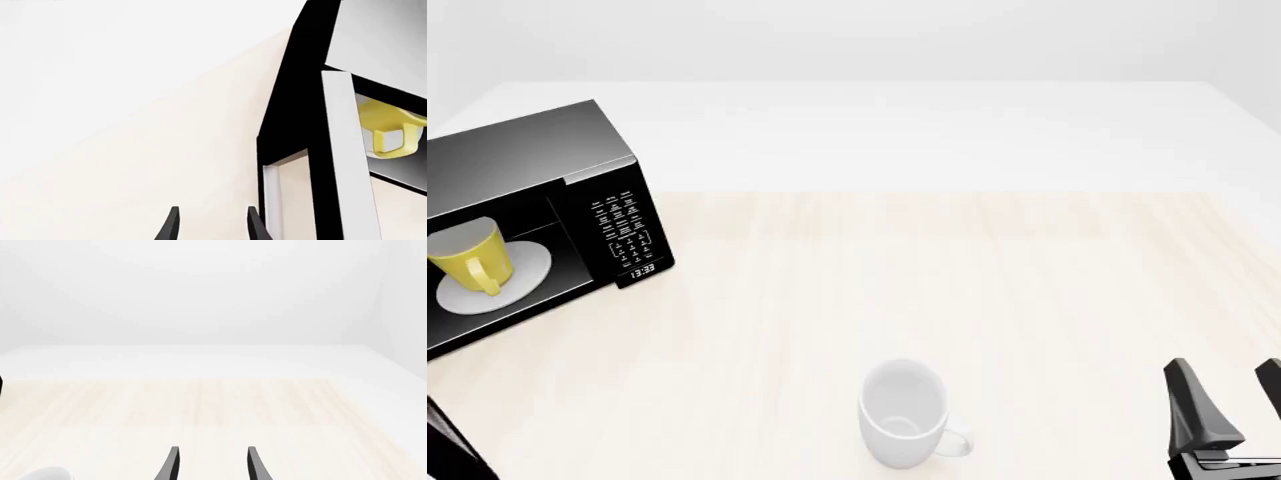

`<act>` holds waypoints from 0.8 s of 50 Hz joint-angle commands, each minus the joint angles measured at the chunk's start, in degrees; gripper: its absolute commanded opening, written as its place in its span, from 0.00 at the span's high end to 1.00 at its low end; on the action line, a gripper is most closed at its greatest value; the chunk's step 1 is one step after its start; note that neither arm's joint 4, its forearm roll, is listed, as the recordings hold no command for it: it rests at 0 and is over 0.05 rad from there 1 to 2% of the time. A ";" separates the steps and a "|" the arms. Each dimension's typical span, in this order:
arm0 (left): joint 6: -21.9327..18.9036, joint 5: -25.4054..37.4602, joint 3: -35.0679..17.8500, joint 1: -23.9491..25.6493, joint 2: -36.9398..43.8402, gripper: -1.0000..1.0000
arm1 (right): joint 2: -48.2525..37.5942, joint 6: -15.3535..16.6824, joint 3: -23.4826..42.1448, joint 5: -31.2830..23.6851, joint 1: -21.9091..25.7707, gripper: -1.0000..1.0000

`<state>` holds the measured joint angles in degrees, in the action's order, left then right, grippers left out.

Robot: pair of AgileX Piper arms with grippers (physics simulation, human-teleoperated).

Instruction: Put the yellow and white mug in the microwave and close it.

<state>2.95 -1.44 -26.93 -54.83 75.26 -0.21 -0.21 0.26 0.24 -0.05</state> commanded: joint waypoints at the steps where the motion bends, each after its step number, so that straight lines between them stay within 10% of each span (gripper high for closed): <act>1: 1.07 0.35 0.61 3.17 -0.56 0.00 | 0.00 0.00 0.00 0.00 0.01 0.00; 40: 4.53 1.04 1.44 11.50 -3.38 0.00 | 0.00 -0.01 0.00 0.00 -0.01 0.00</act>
<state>6.91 -0.28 -25.55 -45.13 72.35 -0.21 -0.21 0.26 0.24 -0.05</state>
